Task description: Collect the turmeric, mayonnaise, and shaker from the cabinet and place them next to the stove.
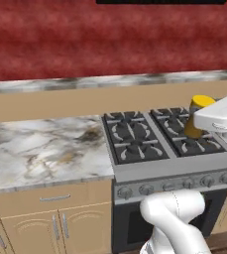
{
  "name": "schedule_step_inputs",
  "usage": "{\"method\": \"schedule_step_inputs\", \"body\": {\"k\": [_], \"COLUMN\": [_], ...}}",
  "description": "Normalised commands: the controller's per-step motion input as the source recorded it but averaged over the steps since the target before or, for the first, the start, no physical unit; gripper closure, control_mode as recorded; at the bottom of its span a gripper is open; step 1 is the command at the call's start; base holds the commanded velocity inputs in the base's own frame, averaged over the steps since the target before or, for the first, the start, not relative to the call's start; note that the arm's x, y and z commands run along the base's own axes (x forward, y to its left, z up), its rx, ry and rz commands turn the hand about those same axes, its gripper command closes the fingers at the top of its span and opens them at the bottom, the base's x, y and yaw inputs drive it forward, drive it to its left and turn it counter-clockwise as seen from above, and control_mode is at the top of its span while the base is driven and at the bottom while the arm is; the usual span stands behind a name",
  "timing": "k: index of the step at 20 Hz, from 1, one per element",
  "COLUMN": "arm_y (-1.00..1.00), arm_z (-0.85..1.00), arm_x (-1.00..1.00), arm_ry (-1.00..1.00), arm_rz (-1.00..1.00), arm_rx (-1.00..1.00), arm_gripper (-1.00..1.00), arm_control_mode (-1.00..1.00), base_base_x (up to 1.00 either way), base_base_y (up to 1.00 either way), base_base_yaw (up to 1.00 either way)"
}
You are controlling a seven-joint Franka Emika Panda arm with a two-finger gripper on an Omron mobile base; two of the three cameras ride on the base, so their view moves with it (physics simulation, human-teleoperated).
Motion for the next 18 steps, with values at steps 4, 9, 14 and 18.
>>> {"method": "schedule_step_inputs", "body": {"k": [4, 9, 14, 18], "arm_y": [0.0, 0.0, 0.16, 0.45], "arm_z": [0.0, 0.0, -0.15, -0.67], "arm_x": [0.0, 0.0, 0.39, 1.0], "arm_ry": [0.0, 0.0, 0.01, 0.02], "arm_rz": [0.0, 0.0, 0.01, 0.03], "arm_rx": [0.0, 0.0, 0.01, 0.0], "arm_gripper": [1.0, 1.0, 1.0, 1.0], "arm_control_mode": [1.0, 1.0, -1.0, -1.0], "base_base_x": [0.59, 0.67, 0.47, 0.0], "base_base_y": [0.31, 0.33, 0.19, 0.0], "base_base_yaw": [-0.02, 0.0, 0.0, 0.0]}}
